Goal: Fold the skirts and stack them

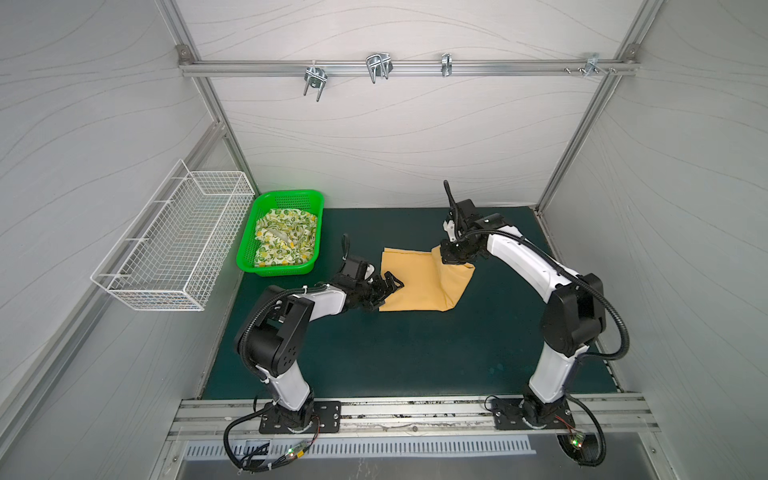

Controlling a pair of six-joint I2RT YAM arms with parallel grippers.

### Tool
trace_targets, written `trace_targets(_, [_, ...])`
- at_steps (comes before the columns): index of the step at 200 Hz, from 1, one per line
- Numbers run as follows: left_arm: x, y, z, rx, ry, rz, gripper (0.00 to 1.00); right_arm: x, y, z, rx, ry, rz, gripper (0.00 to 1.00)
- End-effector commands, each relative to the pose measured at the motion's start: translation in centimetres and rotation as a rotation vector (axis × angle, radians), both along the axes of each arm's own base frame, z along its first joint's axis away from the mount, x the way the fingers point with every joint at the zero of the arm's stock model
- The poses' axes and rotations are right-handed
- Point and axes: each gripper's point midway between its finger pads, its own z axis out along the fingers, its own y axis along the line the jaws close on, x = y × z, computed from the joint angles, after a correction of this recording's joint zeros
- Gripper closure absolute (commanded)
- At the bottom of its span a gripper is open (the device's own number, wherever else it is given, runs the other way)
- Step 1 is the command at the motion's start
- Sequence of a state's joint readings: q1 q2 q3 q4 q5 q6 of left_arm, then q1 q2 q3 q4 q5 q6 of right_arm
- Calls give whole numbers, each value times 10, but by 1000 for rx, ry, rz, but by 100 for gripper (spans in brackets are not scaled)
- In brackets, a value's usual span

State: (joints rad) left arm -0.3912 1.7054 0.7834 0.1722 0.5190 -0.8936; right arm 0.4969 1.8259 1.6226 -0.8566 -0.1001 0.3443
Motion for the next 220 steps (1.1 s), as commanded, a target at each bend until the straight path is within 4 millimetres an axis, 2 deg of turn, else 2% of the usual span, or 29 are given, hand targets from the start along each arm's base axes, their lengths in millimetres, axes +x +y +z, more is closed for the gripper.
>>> trace_targets(1, [-15, 11, -35, 72, 92, 7, 1, -10, 34, -15, 212, 156, -17, 94])
trace_targets(47, [-21, 12, -35, 76, 93, -7, 1, -7, 72, -41, 504, 357, -99, 94])
trace_targets(73, [-22, 12, -36, 76, 95, -11, 1, 0, 85, -47, 620, 417, -152, 92])
trace_targets(103, [-24, 11, -39, 68, 102, -16, 1, 7, 93, -44, 694, 432, -186, 90])
trace_targets(136, [-25, 11, -43, 63, 107, -17, 1, 10, 100, -40, 725, 450, -187, 88])
trace_targets(190, [-24, 10, -44, 58, 108, -19, 1, 6, 104, -64, 716, 495, -209, 84])
trace_targets(208, [-24, 10, -45, 59, 109, -19, 1, 2, 106, -73, 704, 513, -208, 78])
trace_targets(220, [-24, 9, -45, 60, 110, -21, 1, 1, 106, -77, 705, 518, -211, 69])
